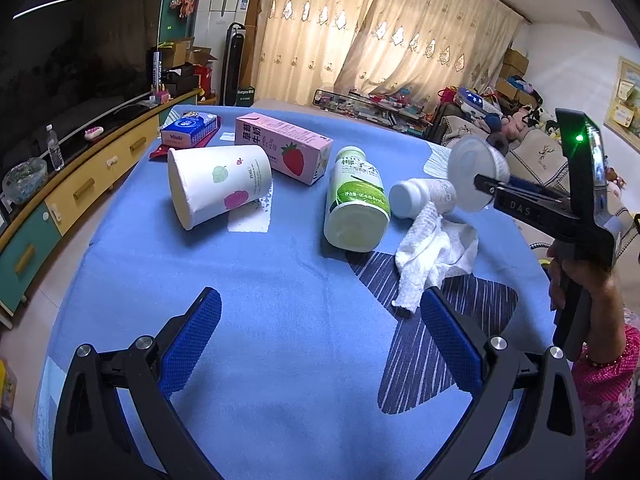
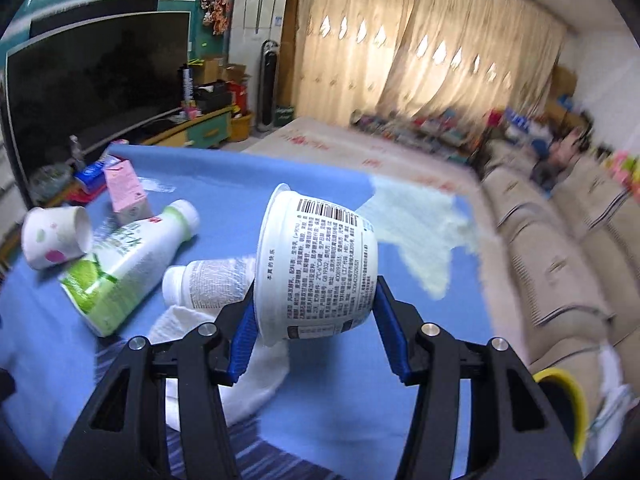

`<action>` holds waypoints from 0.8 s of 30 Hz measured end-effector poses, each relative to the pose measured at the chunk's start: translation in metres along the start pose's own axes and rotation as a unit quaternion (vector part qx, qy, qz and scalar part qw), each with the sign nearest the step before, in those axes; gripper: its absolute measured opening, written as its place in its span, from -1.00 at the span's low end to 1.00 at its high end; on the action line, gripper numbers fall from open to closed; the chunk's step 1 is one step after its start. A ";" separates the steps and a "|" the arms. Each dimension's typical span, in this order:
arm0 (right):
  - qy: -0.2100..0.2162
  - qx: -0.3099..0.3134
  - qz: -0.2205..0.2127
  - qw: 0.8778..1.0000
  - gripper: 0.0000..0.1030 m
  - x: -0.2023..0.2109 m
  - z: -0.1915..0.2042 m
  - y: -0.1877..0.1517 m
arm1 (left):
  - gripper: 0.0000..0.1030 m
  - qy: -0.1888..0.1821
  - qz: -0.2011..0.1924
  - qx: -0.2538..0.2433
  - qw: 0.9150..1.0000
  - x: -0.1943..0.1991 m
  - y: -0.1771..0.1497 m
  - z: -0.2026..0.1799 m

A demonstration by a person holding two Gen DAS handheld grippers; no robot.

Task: Collect trash
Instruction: 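Carry the yogurt cup into the bin and open the right gripper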

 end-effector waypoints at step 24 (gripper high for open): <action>-0.075 -0.171 0.015 0.982 0.00 0.072 -0.176 -0.102 | 0.90 -0.026 0.009 -0.033 0.999 -0.011 0.000 -0.056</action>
Point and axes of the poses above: each gripper's, at about its wrist camera, not at the fingertips, and x roughly against the way its jaws point, z to its left, y to its top, the point moved 1 cm from there along -x, roughly the way its jaws point, and after that the axes turned 11 degrees about -y, right-handed, at the moved point
